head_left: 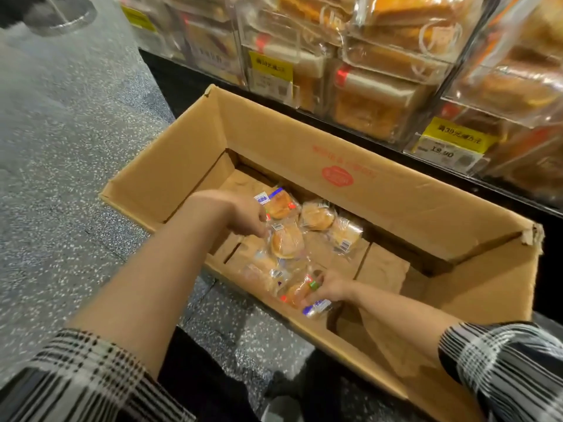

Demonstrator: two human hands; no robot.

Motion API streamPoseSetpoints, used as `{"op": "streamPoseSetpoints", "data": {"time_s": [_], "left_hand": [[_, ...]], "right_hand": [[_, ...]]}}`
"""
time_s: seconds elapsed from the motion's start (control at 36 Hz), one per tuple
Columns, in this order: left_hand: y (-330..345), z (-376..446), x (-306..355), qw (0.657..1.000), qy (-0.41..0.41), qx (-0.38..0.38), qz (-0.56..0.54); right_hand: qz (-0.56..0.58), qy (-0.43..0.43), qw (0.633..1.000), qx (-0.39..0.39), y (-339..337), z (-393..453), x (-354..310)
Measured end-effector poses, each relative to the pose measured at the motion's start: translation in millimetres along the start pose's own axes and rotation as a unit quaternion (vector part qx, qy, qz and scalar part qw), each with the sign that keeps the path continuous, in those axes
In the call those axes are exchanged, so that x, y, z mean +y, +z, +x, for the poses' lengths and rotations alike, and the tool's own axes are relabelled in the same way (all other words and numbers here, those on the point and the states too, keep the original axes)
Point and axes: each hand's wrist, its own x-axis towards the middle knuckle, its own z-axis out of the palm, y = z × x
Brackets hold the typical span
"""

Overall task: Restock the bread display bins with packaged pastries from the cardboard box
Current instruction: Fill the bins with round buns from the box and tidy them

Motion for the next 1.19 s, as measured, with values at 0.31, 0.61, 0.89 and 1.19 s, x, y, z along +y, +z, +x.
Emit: {"op": "streamPoseSetpoints", "data": {"time_s": [0.31, 0.61, 0.89, 1.19], "left_hand": [[-1.0, 6.2, 8.6, 0.999, 0.029, -0.038, -0.025], [-6.4, 1.2, 13.4, 0.98, 0.118, -0.048, -0.153], [-19.0, 0.6, 6.2, 0.991, 0.015, 0.054, -0.119], [-17.2, 0.3, -14.8, 0.982, -0.144, 0.124, 0.024]], "right_hand": [[-0.016, -0.02, 1.0, 0.006, -39.7, -10.8, -7.7], [0.305, -0.217, 0.915, -0.151, -79.6, -51.7, -39.7], [0.182, -0.153, 0.969, 0.071, -70.9, -27.6, -50.5], [-0.255, -0.209, 0.933, 0.141, -23.1, 35.8, -59.2]]}}
